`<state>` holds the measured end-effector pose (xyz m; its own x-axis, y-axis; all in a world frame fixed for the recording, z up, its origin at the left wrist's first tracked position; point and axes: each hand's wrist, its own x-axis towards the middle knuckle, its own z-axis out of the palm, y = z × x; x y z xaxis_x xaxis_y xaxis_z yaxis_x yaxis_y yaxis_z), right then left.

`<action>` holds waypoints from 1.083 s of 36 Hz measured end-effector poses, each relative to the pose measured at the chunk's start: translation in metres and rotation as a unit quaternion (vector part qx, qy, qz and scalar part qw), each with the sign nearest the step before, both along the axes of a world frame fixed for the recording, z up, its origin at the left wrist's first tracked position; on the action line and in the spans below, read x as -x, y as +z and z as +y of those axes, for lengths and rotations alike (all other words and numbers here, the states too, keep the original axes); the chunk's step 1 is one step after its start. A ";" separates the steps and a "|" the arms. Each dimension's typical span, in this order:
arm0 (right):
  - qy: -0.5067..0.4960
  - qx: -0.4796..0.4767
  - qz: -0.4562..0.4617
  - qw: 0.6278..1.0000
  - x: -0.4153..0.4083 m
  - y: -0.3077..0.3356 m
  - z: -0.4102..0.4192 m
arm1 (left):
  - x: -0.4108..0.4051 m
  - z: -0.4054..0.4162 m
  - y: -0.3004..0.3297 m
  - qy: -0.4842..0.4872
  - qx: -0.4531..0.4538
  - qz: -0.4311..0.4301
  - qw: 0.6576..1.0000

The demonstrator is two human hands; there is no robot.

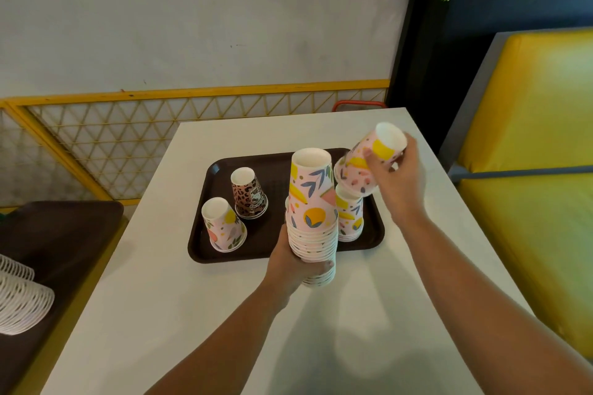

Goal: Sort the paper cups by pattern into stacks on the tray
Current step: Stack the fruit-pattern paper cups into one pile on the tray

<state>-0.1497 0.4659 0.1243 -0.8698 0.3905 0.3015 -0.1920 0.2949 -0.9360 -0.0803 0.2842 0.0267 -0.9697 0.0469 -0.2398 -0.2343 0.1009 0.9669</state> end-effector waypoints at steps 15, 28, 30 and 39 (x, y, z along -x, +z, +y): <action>0.186 -0.143 -0.034 0.972 -0.025 0.010 -0.024 | 0.001 0.003 0.001 -0.013 -0.003 0.009 1.000; 0.252 -0.095 -0.064 0.961 -0.026 0.016 -0.037 | 0.004 0.006 0.002 -0.018 0.006 -0.004 1.000; 0.247 -0.086 -0.055 0.964 -0.026 0.018 -0.035 | 0.004 0.007 0.002 -0.019 0.006 -0.005 1.000; 0.230 -0.090 -0.047 0.968 -0.024 0.023 -0.033 | 0.006 0.010 0.003 -0.020 0.015 -0.006 1.000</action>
